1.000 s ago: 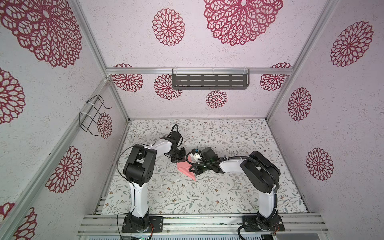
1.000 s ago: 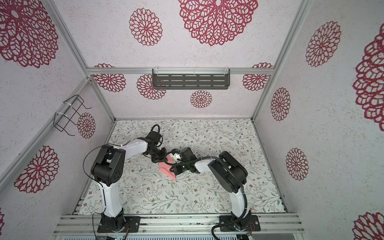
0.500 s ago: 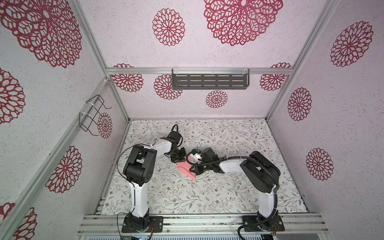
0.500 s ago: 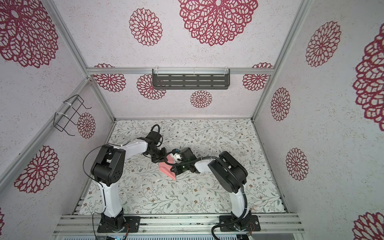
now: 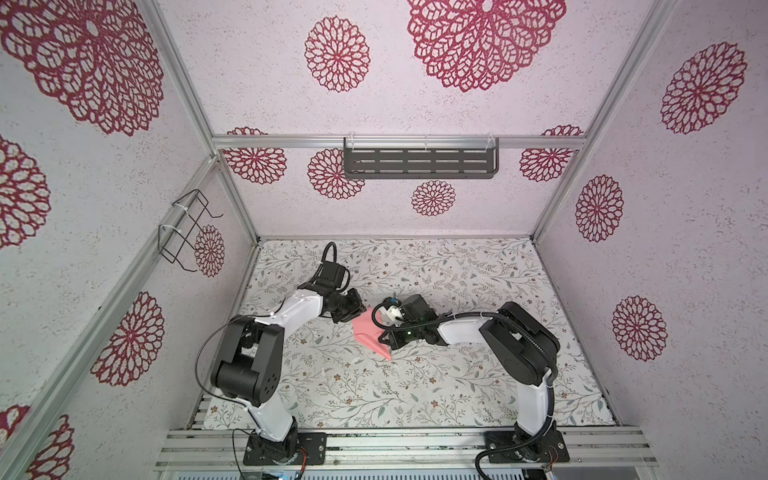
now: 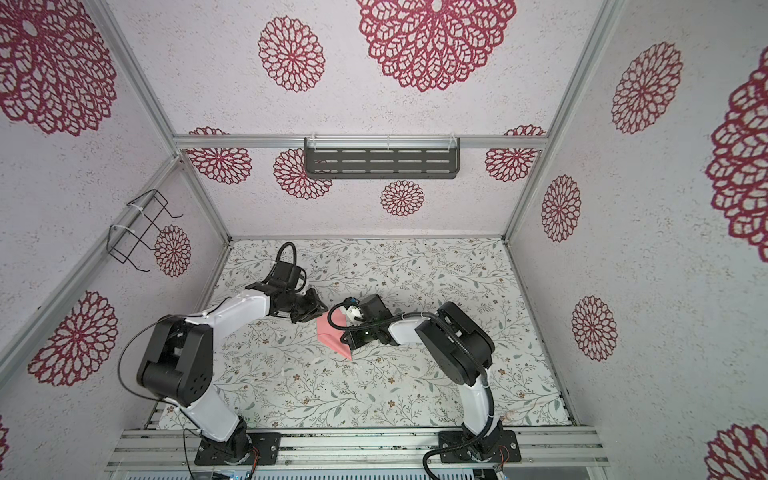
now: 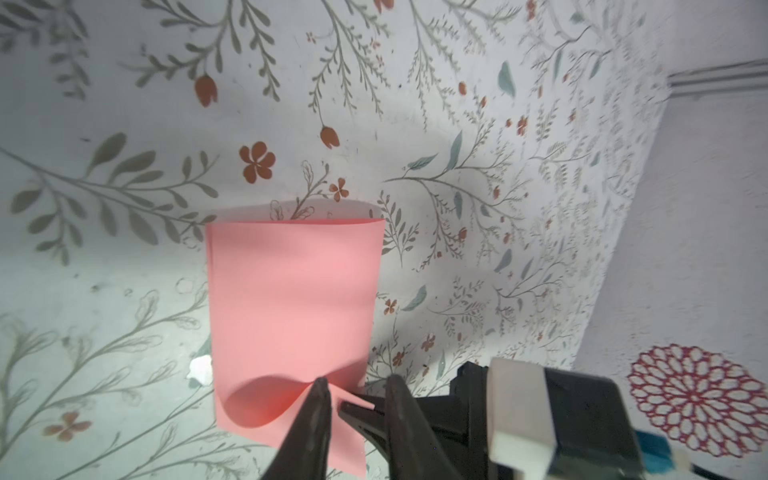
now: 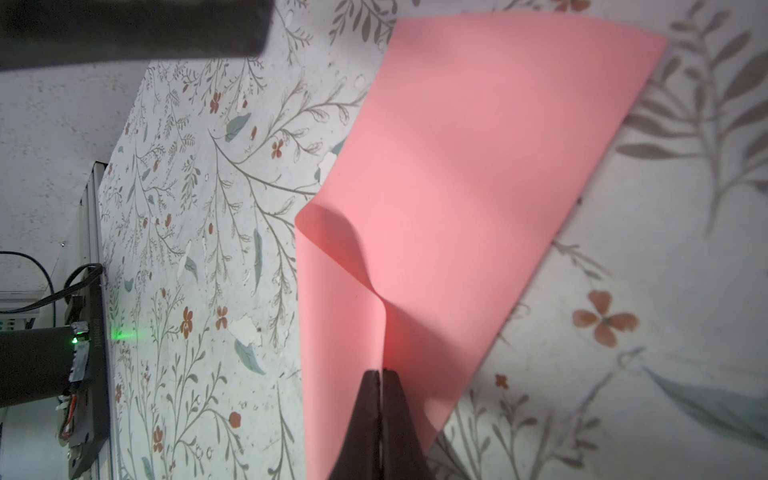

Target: Fold a paper plane with a square sheet of paper (pick it up from the middle)

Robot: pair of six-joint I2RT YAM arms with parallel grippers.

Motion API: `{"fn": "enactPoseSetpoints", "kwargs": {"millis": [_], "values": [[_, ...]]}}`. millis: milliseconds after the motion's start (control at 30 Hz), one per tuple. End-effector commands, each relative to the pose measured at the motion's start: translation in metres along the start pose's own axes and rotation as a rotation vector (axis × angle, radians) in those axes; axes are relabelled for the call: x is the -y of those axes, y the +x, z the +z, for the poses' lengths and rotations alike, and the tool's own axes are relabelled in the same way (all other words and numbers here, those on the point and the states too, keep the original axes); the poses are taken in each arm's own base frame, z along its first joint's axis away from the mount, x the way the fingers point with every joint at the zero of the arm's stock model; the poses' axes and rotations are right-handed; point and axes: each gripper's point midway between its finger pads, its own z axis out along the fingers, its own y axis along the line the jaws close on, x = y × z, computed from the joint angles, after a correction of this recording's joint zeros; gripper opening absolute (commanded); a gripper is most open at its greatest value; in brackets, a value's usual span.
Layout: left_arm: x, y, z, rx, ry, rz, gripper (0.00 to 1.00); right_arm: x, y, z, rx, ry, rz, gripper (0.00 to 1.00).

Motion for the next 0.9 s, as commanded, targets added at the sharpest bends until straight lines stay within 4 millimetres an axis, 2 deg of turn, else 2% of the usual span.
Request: {"fn": "enactPoseSetpoints", "kwargs": {"millis": [0,233,367,533,867], "values": [[0.010,0.006,-0.003,0.033,0.117,-0.060,0.26,0.006,0.002,0.002,-0.018,0.020,0.010,0.00],[0.012,0.034,0.013,-0.014,0.212,-0.105,0.20,-0.001,0.002,0.005,-0.033,-0.030,-0.014,0.00],[0.002,0.046,0.025,-0.049,0.177,-0.121,0.15,-0.003,0.005,0.008,-0.064,-0.048,-0.035,0.03],[-0.012,0.059,0.034,-0.084,0.120,-0.127,0.11,0.003,0.008,0.012,-0.090,-0.026,-0.024,0.05],[-0.036,0.067,0.042,-0.096,0.026,-0.136,0.09,0.009,0.014,0.015,-0.115,-0.004,-0.006,0.11]]}}
